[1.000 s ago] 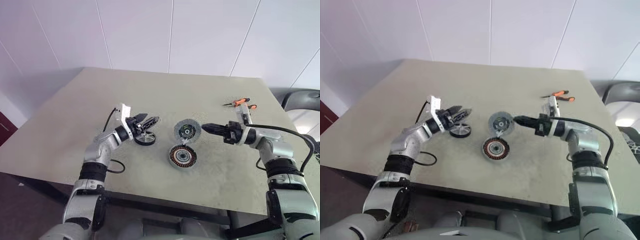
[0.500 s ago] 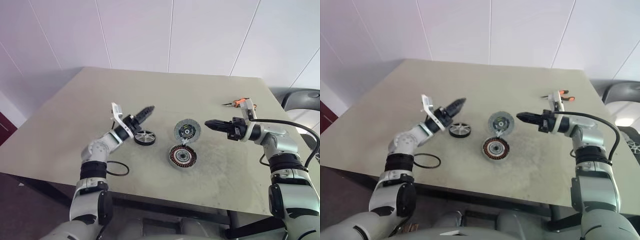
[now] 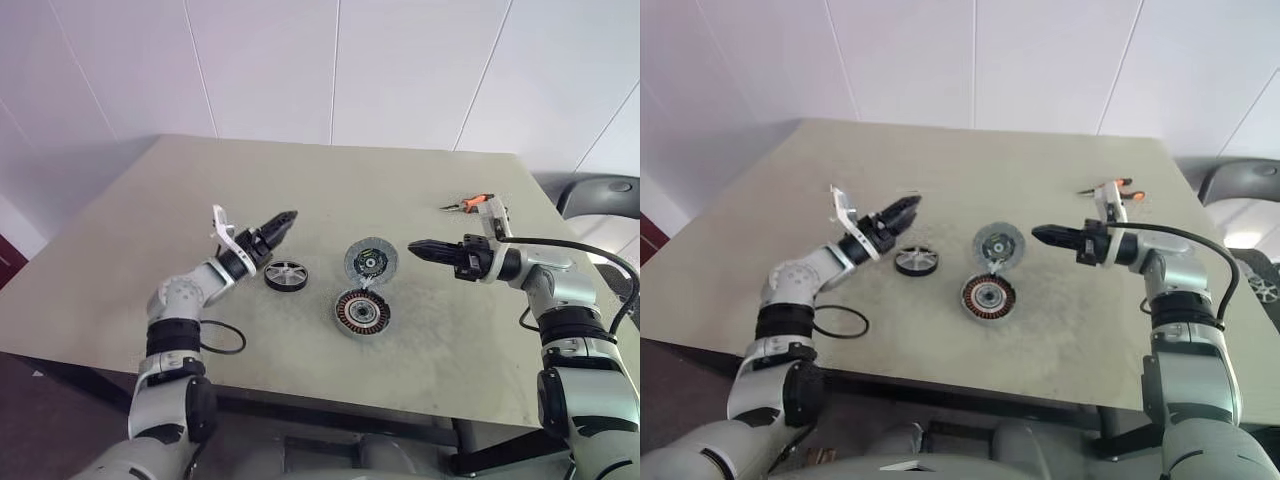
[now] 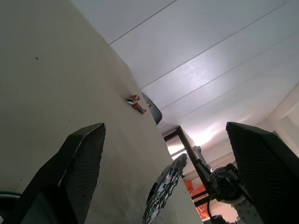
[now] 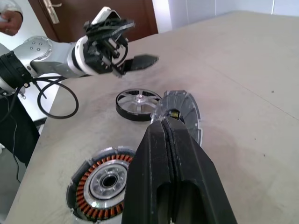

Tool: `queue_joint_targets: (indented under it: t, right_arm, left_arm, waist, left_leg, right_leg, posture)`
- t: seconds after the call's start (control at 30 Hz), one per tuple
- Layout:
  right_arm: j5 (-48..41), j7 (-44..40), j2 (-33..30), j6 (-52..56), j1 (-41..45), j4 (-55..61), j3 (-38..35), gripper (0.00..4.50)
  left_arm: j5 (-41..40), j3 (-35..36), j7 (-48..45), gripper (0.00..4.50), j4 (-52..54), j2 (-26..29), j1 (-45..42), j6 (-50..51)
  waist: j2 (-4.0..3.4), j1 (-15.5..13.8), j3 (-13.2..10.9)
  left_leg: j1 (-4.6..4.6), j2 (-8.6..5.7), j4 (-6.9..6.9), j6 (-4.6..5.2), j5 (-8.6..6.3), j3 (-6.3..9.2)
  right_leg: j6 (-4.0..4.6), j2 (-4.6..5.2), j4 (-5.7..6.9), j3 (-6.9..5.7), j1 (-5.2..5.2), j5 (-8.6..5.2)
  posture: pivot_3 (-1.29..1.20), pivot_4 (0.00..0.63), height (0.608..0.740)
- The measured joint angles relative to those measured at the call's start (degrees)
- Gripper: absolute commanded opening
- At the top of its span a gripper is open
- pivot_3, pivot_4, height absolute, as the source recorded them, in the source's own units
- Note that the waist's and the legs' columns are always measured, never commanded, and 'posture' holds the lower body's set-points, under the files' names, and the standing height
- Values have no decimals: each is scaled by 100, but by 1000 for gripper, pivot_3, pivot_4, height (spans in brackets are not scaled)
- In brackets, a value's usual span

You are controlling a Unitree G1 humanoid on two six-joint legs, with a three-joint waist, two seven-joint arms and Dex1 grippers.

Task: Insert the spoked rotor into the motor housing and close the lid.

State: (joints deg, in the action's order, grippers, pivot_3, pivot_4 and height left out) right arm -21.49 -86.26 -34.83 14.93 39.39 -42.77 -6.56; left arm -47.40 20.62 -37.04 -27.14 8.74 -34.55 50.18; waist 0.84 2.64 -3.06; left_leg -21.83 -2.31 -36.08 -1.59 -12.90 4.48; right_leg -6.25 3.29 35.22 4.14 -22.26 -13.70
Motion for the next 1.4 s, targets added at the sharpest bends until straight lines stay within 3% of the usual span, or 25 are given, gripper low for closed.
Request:
queue_joint_targets:
  t: [0.23,0.57,1.4]
  right_arm:
    - [4,77,3,193,-124,338,67,27]
    - [-11,342,67,566,-314,991,140,27]
    - [-358,1132,219,1570,-703,2591,307,27]
  left_arm:
    - [119,-107,81,4388,236,-33,112,-276]
    - [272,449,279,4388,-1203,517,-412,-725]
    - [688,56,-140,4388,-1302,182,54,-444]
  waist:
    - [0,-5,0]
    - [0,-14,0]
    - [-2,-23,2]
  left_leg:
    - [2,1,-3,-1,0,0]
    - [-3,-2,2,-1,0,0]
    - [1,-3,1,-2,-1,0]
  right_leg:
    - [-4,-2,0,0,1,-6]
    - [-16,2,-3,0,-2,-11]
    - [-15,6,-3,-1,0,-14]
  posture:
    - [0,0,740]
    - [0,0,740]
    - [0,0,740]
